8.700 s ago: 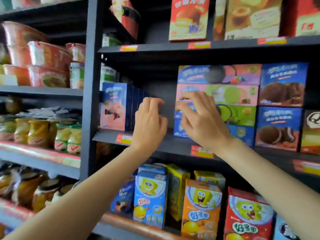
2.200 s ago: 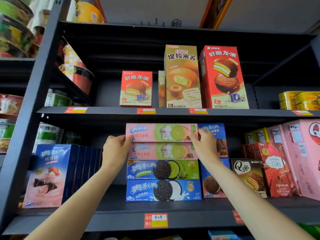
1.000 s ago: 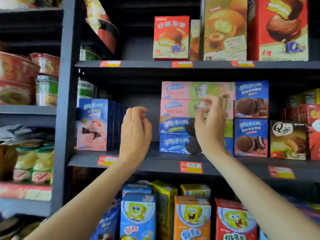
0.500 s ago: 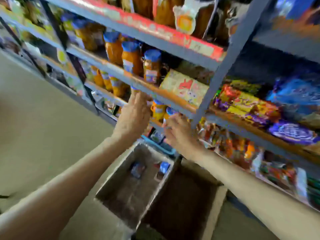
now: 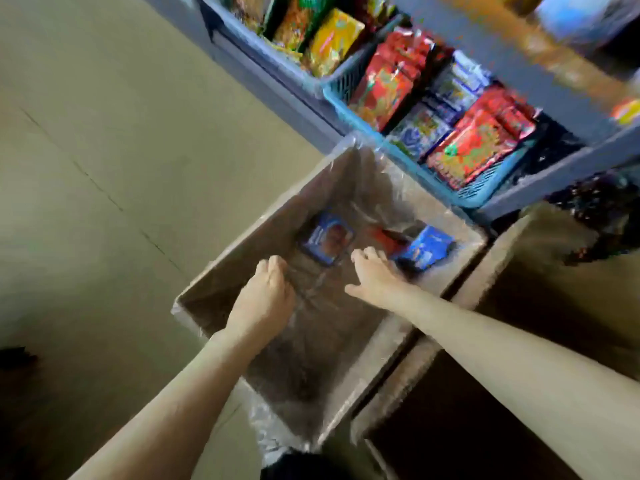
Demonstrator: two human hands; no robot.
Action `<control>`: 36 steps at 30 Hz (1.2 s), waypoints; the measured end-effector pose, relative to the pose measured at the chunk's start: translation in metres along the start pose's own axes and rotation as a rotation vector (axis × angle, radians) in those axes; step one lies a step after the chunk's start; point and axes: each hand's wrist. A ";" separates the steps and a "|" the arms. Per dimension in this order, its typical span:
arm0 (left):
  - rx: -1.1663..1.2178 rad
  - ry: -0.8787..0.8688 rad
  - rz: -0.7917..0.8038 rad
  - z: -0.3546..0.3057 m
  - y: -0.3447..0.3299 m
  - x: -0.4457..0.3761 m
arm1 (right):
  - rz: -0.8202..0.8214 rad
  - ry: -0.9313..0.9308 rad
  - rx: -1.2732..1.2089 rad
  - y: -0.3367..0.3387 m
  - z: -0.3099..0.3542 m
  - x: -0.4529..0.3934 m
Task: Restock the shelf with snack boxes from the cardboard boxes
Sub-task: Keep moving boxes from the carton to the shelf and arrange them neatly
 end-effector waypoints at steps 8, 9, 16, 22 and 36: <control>-0.032 -0.056 0.053 0.087 -0.050 -0.124 | -0.073 -0.150 0.244 -0.067 0.043 -0.181; -0.022 -0.069 0.055 0.093 -0.055 -0.130 | -0.051 -0.158 0.277 -0.075 0.044 -0.189; -0.051 -0.164 0.083 0.080 -0.057 -0.123 | 0.106 -0.131 0.257 -0.051 0.039 -0.152; -0.043 -0.136 0.097 -0.028 -0.026 -0.063 | 0.269 -0.079 -0.104 0.104 -0.006 -0.048; 0.712 -0.614 0.043 -0.412 0.322 0.166 | -0.342 0.143 -0.760 0.557 -0.175 0.347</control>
Point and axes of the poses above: each hand's wrist, its own x-axis away from the middle knuckle, its own y-axis out of the back of the hand, z = x × y, and after that the axes turned 14 degrees about x, right-handed
